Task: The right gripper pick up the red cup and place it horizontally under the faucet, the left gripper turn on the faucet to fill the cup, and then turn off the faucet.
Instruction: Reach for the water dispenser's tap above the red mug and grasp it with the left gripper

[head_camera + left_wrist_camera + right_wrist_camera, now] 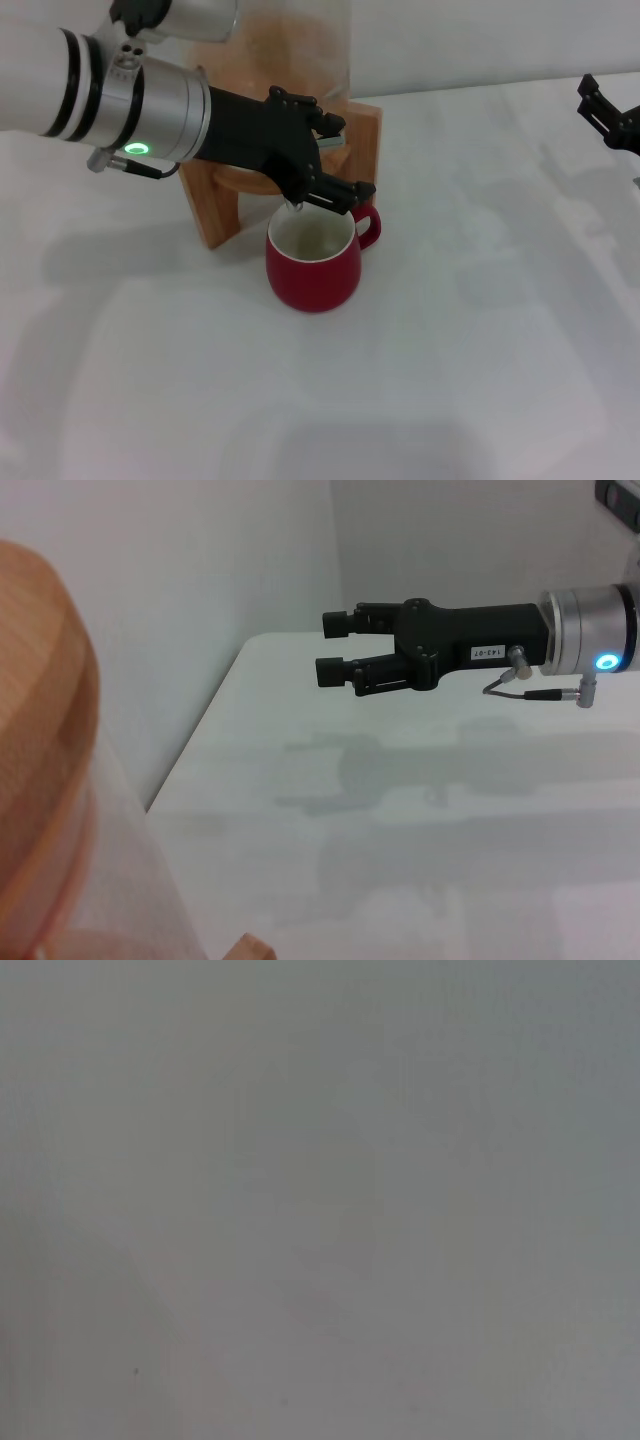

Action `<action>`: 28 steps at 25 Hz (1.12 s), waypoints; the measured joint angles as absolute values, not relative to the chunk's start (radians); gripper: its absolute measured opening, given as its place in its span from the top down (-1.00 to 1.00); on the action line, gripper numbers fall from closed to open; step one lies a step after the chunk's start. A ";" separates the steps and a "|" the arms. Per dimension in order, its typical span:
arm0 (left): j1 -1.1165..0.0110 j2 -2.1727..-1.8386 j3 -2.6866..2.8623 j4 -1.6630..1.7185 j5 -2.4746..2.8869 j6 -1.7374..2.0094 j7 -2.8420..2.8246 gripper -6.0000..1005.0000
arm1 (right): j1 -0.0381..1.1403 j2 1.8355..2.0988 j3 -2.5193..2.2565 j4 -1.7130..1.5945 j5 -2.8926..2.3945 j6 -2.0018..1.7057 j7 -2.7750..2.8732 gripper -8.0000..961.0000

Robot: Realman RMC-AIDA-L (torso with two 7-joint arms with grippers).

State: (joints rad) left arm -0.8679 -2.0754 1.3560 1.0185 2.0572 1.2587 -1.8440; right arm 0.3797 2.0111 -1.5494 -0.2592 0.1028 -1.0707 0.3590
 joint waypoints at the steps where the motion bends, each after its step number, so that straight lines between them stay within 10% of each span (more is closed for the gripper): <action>1: -0.868 -2.075 1.356 1.019 2.057 1.260 -1.845 -0.75 | 0.380 2.011 -1.549 -0.259 0.103 -1.071 0.359 -0.79; 28: -0.861 -2.069 1.343 1.042 2.073 1.313 -1.863 -0.75 | 0.379 2.011 -1.552 -0.258 0.103 -1.071 0.359 -0.79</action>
